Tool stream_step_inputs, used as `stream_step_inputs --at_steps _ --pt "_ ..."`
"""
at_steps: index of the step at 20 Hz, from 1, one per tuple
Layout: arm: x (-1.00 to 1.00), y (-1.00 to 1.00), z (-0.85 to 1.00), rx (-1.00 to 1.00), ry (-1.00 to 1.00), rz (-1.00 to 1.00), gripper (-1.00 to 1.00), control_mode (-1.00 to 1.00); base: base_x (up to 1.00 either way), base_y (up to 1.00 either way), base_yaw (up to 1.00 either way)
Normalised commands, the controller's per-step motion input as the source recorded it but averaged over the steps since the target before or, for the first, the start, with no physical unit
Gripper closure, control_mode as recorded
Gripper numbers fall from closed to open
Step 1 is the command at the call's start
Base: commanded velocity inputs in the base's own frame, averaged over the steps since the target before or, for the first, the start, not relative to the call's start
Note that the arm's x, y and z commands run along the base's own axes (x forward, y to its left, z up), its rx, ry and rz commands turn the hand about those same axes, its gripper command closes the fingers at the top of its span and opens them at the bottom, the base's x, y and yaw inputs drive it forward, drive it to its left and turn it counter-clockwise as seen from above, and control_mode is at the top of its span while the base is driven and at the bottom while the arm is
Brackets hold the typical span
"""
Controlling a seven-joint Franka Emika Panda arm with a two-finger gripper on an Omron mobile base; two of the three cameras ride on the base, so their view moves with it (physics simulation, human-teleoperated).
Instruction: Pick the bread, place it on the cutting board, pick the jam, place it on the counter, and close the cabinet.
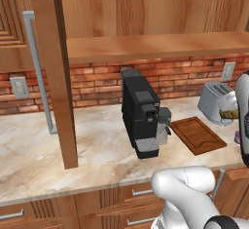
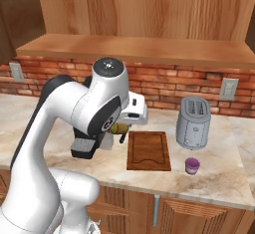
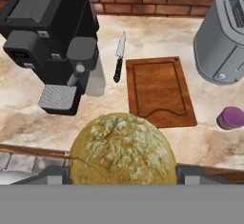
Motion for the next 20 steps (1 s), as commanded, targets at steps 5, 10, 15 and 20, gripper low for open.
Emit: stream_step_inputs --at_steps 5,10,15,20 --pt "0.0 -0.04 -0.18 -0.04 0.05 0.0 1.0 -1.0 0.0 0.0 0.0" --pt "0.0 -0.05 -0.16 -0.03 0.03 0.0 1.0 -1.0 0.0 0.0 0.0" --pt "0.11 -0.08 -0.13 -0.03 0.03 -0.02 1.0 -1.0 0.0 0.0 0.0" --pt "0.33 -0.03 -0.15 0.0 0.0 0.0 1.0 -1.0 0.0 0.0 0.0"
